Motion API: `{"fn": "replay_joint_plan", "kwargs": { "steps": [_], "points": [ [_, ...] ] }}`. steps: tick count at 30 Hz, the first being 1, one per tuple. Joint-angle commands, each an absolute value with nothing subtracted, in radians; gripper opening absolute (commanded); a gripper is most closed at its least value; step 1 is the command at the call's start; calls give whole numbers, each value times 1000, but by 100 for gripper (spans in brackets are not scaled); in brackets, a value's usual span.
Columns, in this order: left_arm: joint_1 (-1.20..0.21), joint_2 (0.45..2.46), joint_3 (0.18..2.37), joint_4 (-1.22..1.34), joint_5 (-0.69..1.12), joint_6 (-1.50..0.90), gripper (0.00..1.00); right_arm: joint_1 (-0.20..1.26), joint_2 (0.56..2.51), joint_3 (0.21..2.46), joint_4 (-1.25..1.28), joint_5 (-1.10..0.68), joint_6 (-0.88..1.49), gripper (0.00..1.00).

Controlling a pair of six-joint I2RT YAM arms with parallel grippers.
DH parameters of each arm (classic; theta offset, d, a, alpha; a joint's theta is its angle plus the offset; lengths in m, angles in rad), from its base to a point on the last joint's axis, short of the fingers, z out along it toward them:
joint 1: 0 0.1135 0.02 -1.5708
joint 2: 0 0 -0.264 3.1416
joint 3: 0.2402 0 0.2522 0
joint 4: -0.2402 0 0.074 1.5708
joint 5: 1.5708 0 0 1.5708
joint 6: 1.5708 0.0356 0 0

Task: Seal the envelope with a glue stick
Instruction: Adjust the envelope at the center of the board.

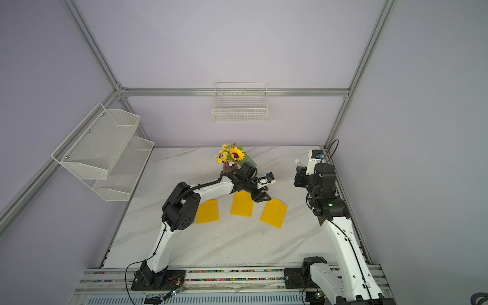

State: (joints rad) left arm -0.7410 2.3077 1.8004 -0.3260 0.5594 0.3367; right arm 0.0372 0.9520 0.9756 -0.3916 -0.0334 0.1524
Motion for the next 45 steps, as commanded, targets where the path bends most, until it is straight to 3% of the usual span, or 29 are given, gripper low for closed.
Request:
{"fn": "replay_joint_plan", "kwargs": {
  "steps": [1,6,26,45],
  "points": [
    [-742,2338,1875,-366,612,361,69,34,933,972,-391,-49,151,0],
    [-743,2403,1958,-437,630,364,75,35,936,977,-390,-53,149,0],
    [-743,2530,2095,-599,709,345,76,35,913,965,-388,-49,137,0],
    [-753,2477,2006,-663,759,378,72,35,890,954,-388,-46,136,0]
  ]
}}
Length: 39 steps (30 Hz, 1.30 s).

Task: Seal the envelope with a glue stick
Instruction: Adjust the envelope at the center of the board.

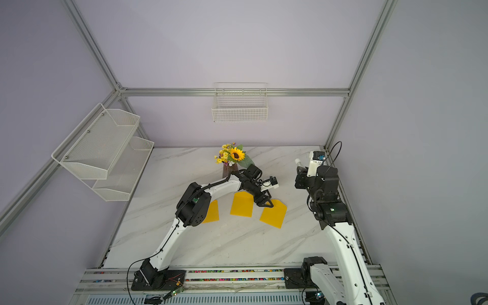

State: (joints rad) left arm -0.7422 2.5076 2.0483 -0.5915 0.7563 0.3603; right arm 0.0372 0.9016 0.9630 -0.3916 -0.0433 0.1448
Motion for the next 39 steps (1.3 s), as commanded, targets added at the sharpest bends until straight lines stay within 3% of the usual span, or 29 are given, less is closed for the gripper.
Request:
{"fn": "replay_joint_plan", "kwargs": {
  "steps": [1,20,27,39],
  "points": [
    [-753,2474,1998,-663,759,380,72,35,890,956,-388,-48,136,0],
    [-802,2327,1792,-684,659,381,54,35,911,963,-387,-72,140,0],
    [-812,2229,1625,-515,614,260,44,35,908,960,-387,-75,138,0],
    [-843,2097,1374,-300,608,127,41,35,915,960,-383,-89,137,0]
  ]
}}
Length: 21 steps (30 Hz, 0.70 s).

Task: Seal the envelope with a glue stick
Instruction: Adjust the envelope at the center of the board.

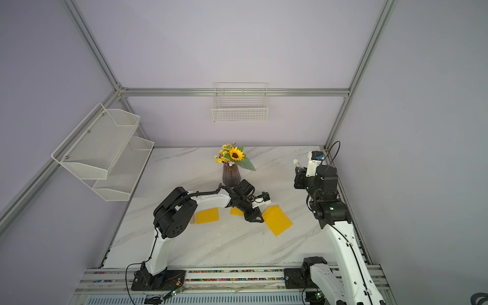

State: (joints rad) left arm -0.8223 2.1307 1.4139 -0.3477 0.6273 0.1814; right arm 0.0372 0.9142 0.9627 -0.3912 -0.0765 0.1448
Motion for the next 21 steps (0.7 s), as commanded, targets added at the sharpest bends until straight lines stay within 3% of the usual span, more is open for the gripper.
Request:
{"fn": "replay_joint_plan", "kwargs": {
  "steps": [1,9,15,21],
  "points": [
    [-846,2091,1363,-288,606,121,41,35,916,960,-383,-89,136,0],
    [-854,2069,1336,-213,466,97,37,35,922,962,-383,-89,131,0],
    [-856,2103,1392,-216,462,89,36,35,923,963,-382,-85,128,0],
    [-862,2126,1407,-216,470,84,30,35,915,959,-385,-80,129,0]
  ]
}}
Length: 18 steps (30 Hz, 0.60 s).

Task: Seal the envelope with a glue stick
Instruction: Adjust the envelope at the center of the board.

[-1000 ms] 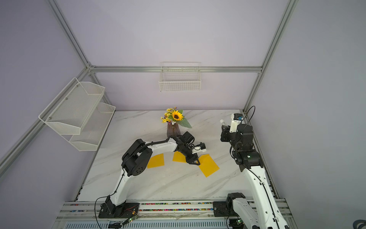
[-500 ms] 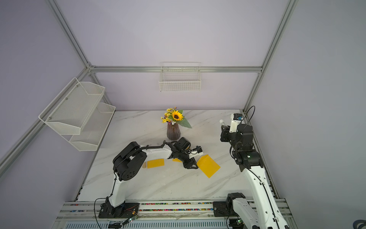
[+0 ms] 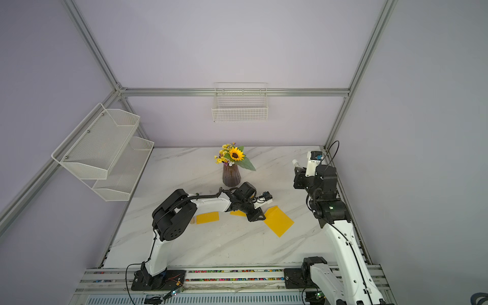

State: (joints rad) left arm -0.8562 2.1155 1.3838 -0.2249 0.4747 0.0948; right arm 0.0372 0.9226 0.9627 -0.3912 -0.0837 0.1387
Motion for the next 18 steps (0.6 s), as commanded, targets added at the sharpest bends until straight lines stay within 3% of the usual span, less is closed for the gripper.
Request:
{"fn": "replay_joint_plan", "kwargs": {
  "steps": [1,9,18],
  "points": [
    [-863,2129,1407,-218,467,84,29,35,915,959,-385,-81,128,0],
    [-882,2152,1434,-219,445,71,26,35,915,956,-386,-93,132,0],
    [-908,2120,1384,-213,389,1,8,35,943,1016,-497,-129,195,0]
  ]
}}
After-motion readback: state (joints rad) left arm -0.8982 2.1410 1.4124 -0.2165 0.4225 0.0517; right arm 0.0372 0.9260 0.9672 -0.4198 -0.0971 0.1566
